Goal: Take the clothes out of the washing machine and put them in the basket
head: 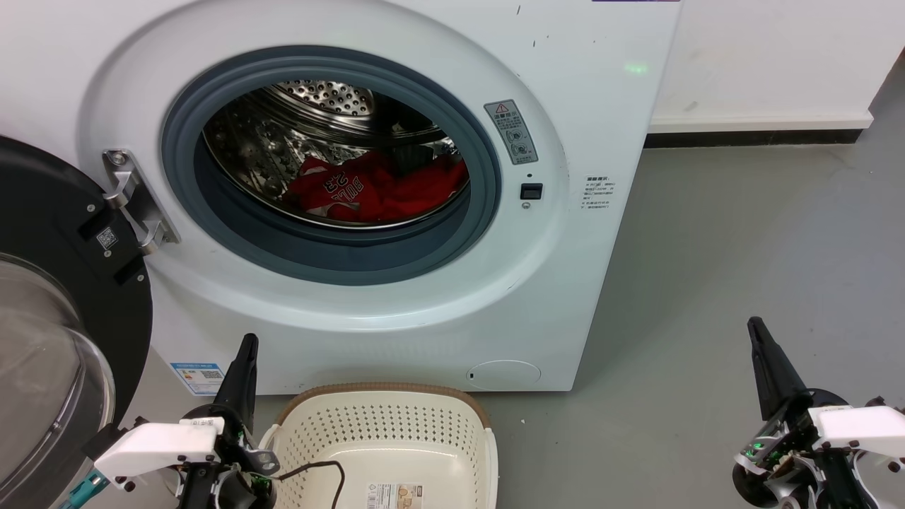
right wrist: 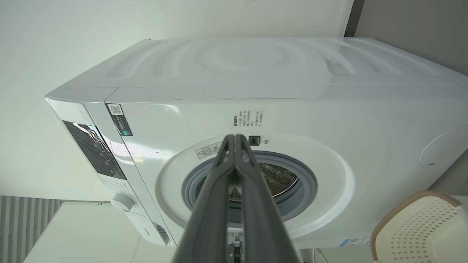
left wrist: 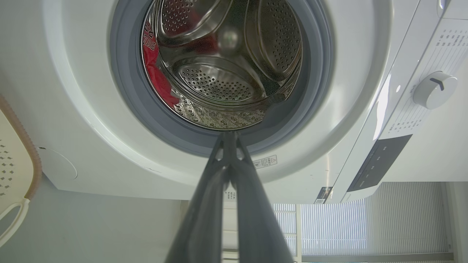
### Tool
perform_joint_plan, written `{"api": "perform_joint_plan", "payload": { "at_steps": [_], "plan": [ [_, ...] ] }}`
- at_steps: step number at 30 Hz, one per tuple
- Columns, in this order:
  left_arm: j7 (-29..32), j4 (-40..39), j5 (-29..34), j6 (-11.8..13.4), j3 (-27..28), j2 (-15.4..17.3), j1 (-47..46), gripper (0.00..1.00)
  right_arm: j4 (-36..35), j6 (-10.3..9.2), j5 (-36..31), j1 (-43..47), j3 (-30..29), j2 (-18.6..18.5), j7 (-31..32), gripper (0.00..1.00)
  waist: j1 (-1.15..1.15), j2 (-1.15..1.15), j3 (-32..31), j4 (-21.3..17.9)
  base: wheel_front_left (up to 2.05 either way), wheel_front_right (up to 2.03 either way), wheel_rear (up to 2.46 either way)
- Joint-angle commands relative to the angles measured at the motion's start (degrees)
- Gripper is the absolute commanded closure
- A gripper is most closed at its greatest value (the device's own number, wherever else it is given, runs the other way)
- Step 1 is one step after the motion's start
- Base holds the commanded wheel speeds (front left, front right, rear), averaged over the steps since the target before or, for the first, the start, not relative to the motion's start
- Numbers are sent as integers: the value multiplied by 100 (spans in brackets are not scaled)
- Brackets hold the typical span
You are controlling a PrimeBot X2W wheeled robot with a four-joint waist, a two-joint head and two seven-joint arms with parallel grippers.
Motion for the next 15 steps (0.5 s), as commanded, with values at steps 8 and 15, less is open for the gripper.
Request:
{"api": "perform_joint_plan", "payload": {
  "at_steps": [8,15],
  "plan": [
    [12,-6,2,-23,15,7,-31,100,9,-2,-25,-71,2,19,2,100,0,0,0,0,0,0,0],
    [12,-6,3,-23,15,7,-31,100,9,-2,-25,-71,2,19,1,100,0,0,0,0,0,0,0]
  ]
}}
